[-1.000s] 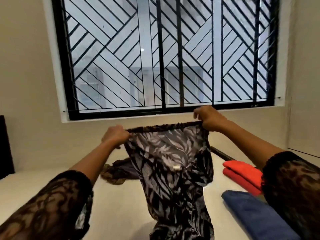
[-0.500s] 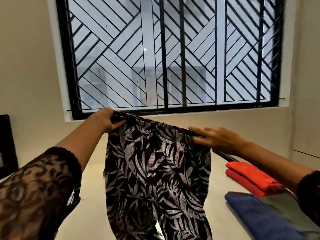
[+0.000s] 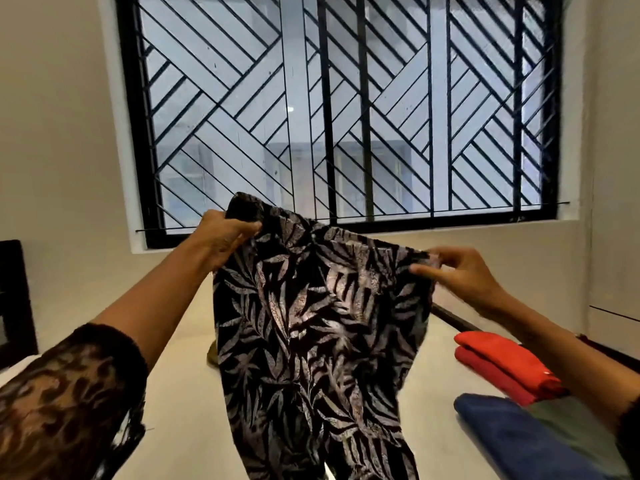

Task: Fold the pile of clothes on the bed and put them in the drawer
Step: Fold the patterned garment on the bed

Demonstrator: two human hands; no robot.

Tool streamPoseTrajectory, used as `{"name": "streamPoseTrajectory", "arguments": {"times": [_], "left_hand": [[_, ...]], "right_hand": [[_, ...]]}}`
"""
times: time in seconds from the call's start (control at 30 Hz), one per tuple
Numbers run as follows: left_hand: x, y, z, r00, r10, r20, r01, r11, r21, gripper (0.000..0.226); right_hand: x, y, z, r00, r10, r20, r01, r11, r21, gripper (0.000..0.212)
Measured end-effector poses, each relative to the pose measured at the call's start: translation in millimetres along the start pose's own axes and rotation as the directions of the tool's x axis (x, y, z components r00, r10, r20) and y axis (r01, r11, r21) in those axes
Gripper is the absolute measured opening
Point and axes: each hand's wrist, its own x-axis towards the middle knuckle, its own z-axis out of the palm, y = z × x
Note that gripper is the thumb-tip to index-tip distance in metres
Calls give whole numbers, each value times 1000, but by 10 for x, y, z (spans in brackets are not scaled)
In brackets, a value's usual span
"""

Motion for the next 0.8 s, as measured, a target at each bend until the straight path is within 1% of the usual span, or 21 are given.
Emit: {"name": "streamPoseTrajectory", "arguments": {"times": [0.03, 0.1, 0.17, 0.2, 0.23, 0.27, 0.3, 0.33, 0.37, 0.4, 0.43, 0.47, 0.5, 0.53, 0.57, 0.6, 0.63, 0.67, 0.73, 0.77, 0.8], "left_hand": [[5, -11, -17, 999, 33, -29, -30, 995, 95, 8], [99, -11, -89, 993, 97, -65, -79, 970, 231, 31], [123, 19, -164, 984, 160, -78, -119, 916, 384, 42], [127, 36, -157, 981, 168, -97, -114, 902, 416, 40], [194, 3, -151, 978, 153, -142, -86, 915, 395, 34], [221, -21, -123, 979, 96, -180, -31, 942, 333, 28], [234, -56, -89, 980, -21, -197, 67, 971, 230, 22], [273, -137, -57, 965, -200, -169, 223, 967, 126, 17], [259, -232, -32, 939, -323, -120, 336, 936, 108, 15], [225, -355, -27, 909, -403, -104, 414, 899, 145, 23], [197, -476, -10, 892, -444, -88, 453, 870, 194, 36], [175, -572, 23, 880, -465, -97, 475, 856, 205, 43], [111, -632, 68, 887, -450, -101, 461, 865, 198, 43], [56, -656, 124, 860, -506, -61, 510, 853, 111, 40], [39, -662, 162, 860, -508, -50, 511, 856, 79, 37], [12, -658, 218, 850, -525, -45, 525, 851, -8, 34], [39, -659, 285, 861, -509, -6, 507, 859, -66, 34], [42, -640, 356, 882, -472, 0, 469, 876, -114, 34], [27, -583, 522, 907, -411, 86, 420, 896, -145, 30], [-56, -516, 632, 910, -386, 148, 406, 902, -147, 25], [-114, -468, 731, 912, -355, 205, 381, 919, -104, 19]], "right_hand": [[38, -44, -8, 996, 75, -56, -67, 988, 136, 38], [157, -122, -70, 970, 219, -105, -169, 920, 353, 15], [268, -188, -184, 950, 302, -82, -224, 839, 496, 28], [309, -202, -235, 947, 318, -38, -247, 799, 549, 34], [344, -210, -253, 943, 332, 17, -278, 761, 585, 39], [374, -195, -242, 931, 358, 76, -328, 723, 609, 44], [401, -158, -181, 902, 407, 142, -404, 683, 609, 48], [428, -106, -73, 854, 478, 207, -503, 653, 566, 43], [445, -42, 70, 782, 571, 249, -612, 626, 484, 29], [443, 29, 225, 697, 669, 259, -708, 584, 396, 18], [447, 119, 364, 625, 739, 249, -770, 533, 352, 19], [450, 188, 494, 588, 772, 243, -793, 489, 364, 23], [456, 224, 613, 579, 779, 240, -787, 457, 415, 27], [479, 243, 701, 585, 776, 234, -769, 440, 464, 29], [498, 233, 784, 592, 774, 226, -751, 428, 502, 31], [525, 200, 848, 607, 767, 206, -728, 434, 531, 32], [549, 154, 906, 628, 756, 184, -705, 452, 547, 33], [574, 93, 967, 658, 736, 162, -680, 487, 549, 32], [613, -76, 1080, 735, 663, 141, -628, 588, 510, 26], [630, -174, 1140, 775, 617, 135, -597, 647, 475, 25], [647, -264, 1204, 813, 568, 131, -562, 704, 435, 27]]}}
